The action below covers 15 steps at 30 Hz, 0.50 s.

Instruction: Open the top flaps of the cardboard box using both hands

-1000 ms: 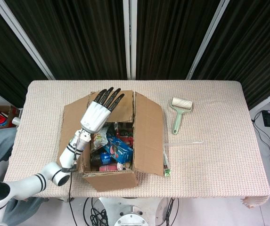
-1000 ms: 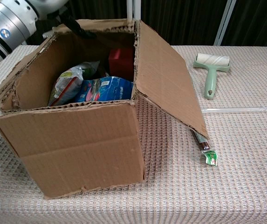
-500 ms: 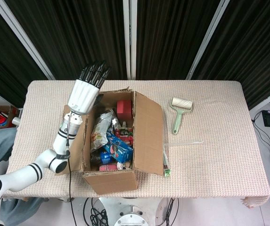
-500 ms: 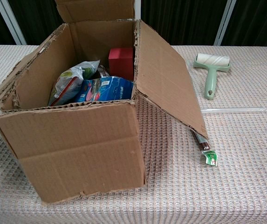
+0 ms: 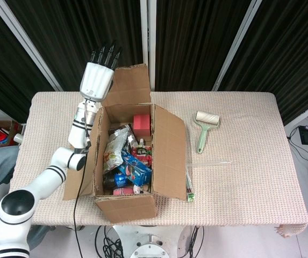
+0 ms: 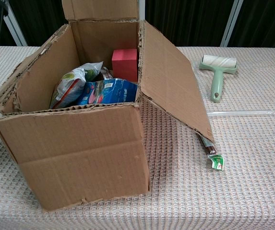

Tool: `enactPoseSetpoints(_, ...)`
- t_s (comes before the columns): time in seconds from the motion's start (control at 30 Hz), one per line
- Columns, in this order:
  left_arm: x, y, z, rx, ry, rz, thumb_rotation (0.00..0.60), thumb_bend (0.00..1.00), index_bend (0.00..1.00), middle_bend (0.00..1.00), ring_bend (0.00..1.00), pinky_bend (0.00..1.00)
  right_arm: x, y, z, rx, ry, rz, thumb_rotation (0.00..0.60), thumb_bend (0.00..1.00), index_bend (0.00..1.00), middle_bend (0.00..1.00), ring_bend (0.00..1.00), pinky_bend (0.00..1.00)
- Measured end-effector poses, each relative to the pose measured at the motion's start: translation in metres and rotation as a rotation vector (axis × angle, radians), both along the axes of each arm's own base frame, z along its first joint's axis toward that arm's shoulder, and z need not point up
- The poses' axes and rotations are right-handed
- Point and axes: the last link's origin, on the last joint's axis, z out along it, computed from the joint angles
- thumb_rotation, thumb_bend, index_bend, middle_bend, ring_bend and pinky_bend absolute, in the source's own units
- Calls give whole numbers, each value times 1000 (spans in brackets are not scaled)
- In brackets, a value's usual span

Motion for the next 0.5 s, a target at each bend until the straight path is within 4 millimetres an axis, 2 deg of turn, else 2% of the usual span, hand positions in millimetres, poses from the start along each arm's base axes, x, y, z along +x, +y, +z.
enactPoseSetpoints(0.1, 1, 11, 0, 1, -2, 35, 600, 187, 0, 0, 49, 174, -3, -2, 4, -9, -3, -15, 600, 445, 0, 0, 0, 0)
enactPoseSetpoints(0.23, -2, 16, -1, -18, -51, 53, 600, 186, 0, 0, 50, 174, -3, -7, 7, -9, -4, -20, 600, 444, 0, 0, 0, 0)
enactPoseSetpoints(0.43, -21, 7, 4, -47, -166, 29, 600, 135, 1, 2, 50, 179, -7, -8, 1, 5, 15, -27, 600, 442, 0, 0, 0, 0)
enactPoseSetpoints(0.5, -30, 0, 5, -77, -198, 15, 600, 114, 17, 40, 50, 184, -11, -7, -2, 4, 32, -38, 600, 434, 0, 0, 0, 0)
